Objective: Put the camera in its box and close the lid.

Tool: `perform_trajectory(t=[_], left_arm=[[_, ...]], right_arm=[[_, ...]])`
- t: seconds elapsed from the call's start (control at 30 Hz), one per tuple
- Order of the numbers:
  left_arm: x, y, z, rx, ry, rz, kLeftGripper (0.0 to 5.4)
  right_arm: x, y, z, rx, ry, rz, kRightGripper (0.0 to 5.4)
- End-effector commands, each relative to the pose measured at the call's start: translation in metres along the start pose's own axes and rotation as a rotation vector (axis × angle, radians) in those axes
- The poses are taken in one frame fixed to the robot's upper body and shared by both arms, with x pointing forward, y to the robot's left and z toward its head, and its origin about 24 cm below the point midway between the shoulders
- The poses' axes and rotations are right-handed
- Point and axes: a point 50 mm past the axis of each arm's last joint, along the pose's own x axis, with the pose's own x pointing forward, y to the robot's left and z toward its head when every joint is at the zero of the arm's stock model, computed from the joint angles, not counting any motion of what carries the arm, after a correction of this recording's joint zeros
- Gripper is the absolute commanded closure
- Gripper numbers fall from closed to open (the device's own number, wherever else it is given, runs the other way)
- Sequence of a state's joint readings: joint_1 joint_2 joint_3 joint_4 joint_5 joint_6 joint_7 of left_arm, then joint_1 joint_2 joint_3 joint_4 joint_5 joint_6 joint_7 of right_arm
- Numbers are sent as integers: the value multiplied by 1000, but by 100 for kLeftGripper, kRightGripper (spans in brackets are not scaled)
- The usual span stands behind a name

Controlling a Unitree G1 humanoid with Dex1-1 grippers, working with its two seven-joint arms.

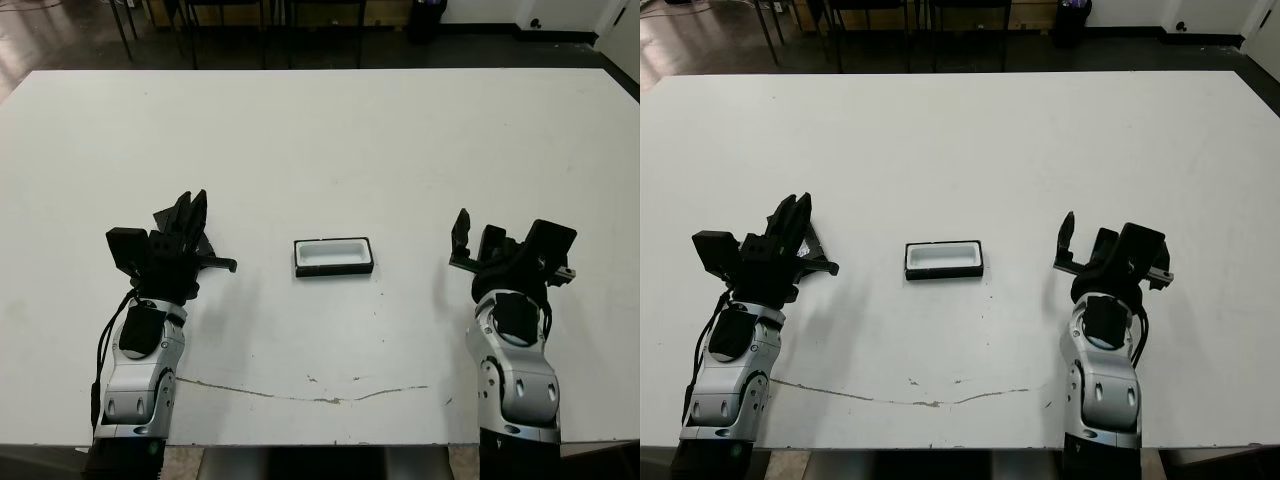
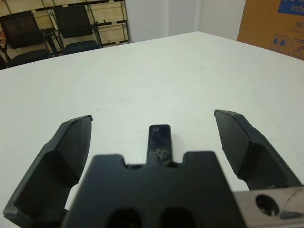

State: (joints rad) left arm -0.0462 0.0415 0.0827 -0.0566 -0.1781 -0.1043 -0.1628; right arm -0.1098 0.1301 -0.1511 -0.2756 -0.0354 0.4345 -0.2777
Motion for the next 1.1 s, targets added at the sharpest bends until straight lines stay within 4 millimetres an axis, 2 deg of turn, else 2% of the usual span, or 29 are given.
perform_trajectory(t=[0.03,0.7,1.1], left_arm=[[-2,4,-6,13,36,3,540],[-5,5,-5,13,27,5,540],[-7,8,-6,21,38,-4,540]], right_arm=[[3,-3,-4,-6,30,-3,1],[-4,3,-30,-53,137,72,1],[-10,3,-51,-101,195,-3,1]])
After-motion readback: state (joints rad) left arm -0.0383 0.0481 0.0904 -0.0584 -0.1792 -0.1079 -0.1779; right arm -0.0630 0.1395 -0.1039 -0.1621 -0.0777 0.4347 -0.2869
